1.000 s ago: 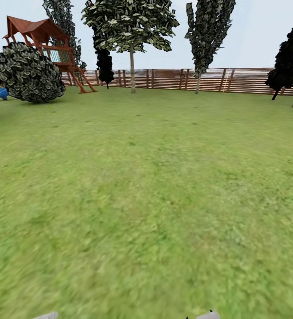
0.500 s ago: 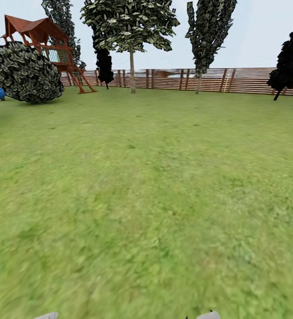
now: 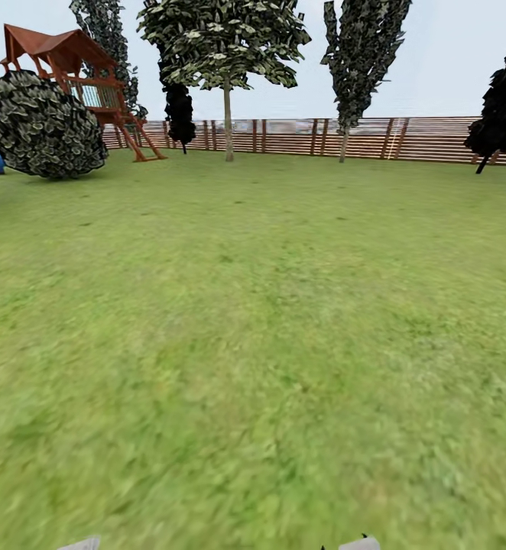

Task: In the garden, pick up the pesticide atomizer on the floor and spray pesticide onto both trees until each tree trunk is fully covered.

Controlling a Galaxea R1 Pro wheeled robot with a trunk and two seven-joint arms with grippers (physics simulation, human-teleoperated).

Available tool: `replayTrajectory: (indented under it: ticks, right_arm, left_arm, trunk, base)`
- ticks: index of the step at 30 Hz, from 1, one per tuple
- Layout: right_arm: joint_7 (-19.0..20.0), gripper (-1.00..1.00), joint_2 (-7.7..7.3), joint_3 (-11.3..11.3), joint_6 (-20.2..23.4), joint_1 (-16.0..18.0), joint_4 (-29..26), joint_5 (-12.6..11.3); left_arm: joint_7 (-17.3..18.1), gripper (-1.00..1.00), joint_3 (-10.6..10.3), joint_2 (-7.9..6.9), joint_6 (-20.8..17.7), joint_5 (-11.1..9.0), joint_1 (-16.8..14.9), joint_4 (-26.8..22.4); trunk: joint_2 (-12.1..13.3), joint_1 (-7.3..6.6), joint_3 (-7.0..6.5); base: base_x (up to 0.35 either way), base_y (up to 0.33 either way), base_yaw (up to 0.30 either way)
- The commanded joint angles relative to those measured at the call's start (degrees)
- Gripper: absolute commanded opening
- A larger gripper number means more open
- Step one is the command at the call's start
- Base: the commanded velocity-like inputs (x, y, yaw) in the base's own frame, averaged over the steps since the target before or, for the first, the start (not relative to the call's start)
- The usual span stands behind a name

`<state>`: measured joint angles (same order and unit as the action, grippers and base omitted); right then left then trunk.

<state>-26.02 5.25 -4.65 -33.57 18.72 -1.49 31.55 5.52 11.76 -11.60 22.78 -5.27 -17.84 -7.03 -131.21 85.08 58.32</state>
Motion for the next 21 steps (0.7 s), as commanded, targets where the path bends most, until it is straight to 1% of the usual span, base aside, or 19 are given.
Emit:
replayTrajectory:
  ticks: [1,21]
  right_arm:
    - [0.0,1.0,-0.02,0.0,0.0,0.0,0.0,0.0]
    - [0.0,1.0,0.01,0.0,0.0,0.0,0.0,0.0]
  left_arm:
    - [0.02,-1.0,0.02,0.0,0.0,0.0,0.0,-0.01]
    - [0.02,-1.0,0.02,0.01,-0.01,0.08,0.02,-0.01]
  trunk:
    - [0.0,0.0,0.0]
    - [0.0,0.0,0.0]
  base:
    - [0.339,0.0,0.0]
    - [0.339,0.0,0.0]
